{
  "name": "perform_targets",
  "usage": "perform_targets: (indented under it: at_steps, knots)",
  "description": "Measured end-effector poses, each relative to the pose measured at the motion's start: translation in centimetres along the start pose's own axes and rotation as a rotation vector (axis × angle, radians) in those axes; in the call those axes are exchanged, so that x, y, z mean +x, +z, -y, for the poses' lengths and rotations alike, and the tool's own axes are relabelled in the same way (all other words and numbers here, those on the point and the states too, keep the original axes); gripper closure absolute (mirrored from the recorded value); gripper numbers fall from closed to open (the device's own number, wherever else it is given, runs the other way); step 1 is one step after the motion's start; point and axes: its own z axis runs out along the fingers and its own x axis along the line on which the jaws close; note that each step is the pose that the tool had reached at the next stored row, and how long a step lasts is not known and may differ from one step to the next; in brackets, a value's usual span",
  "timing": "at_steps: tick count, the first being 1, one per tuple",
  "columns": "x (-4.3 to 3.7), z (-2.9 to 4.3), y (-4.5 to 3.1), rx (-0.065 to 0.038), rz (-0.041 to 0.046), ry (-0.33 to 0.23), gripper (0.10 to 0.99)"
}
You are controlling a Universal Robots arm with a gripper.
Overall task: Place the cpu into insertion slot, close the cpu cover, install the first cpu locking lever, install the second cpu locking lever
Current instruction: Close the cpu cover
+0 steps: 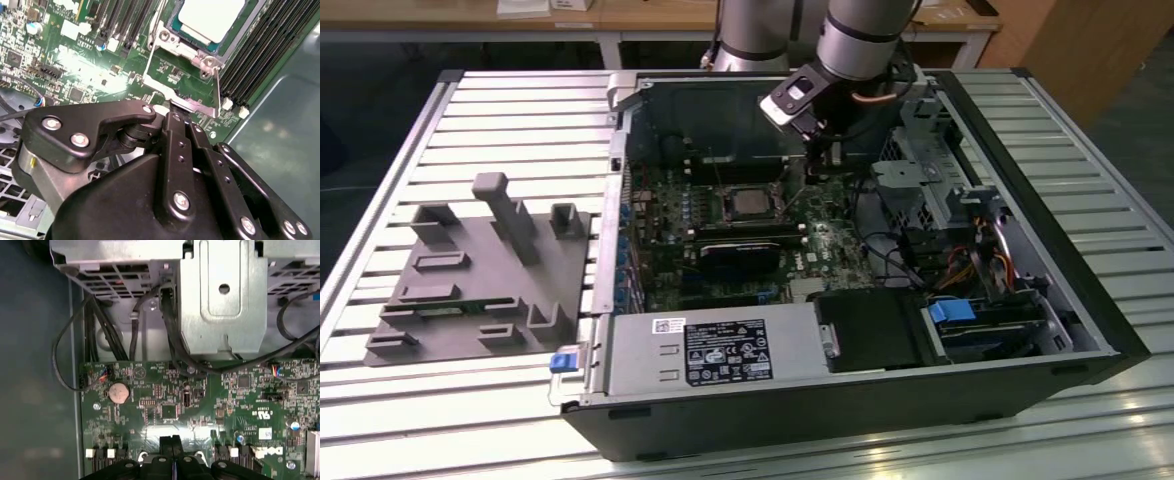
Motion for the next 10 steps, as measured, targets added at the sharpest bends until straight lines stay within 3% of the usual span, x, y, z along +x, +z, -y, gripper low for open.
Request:
perform_targets:
  at_steps: [10]
  knots:
    - [-0.12,2.9,0.21,-0.012,-0.0004,0.0,0.98]
